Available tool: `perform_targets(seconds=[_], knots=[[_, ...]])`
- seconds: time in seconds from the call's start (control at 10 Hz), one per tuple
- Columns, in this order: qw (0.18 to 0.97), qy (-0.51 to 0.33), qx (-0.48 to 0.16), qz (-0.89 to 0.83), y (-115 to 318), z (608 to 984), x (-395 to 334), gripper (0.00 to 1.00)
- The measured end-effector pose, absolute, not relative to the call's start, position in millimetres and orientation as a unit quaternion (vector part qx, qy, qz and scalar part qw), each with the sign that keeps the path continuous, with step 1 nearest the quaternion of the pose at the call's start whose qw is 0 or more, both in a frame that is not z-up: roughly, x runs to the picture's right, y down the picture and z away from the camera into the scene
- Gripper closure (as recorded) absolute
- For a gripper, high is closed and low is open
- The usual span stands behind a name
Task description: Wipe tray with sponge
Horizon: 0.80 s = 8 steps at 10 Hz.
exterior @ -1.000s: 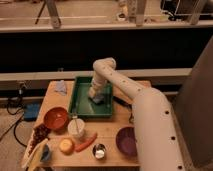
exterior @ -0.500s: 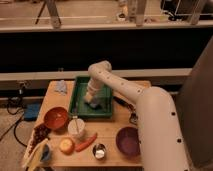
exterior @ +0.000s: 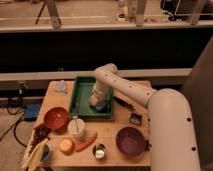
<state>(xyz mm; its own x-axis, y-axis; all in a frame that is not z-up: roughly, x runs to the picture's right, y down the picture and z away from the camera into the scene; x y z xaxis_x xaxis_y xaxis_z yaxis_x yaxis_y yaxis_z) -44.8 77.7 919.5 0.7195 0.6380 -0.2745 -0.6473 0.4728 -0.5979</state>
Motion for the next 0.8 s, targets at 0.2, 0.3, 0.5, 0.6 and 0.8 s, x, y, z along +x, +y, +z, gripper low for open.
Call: perform_targets(seconds=[0.2,0.3,0.5,0.6,0.8], knots=[[0.857,0.009,-0.349,0.379,74,921,-40,1.00],[0.858,0.008,-0.350,0.377,75,921,-43,1.00],[0.860,0.004,-0.354,0.368,78,920,-52,1.00],[0.861,0.001,-0.356,0.363,80,919,-56,1.00],[0.865,-0.008,-0.361,0.347,83,917,-70,1.00]])
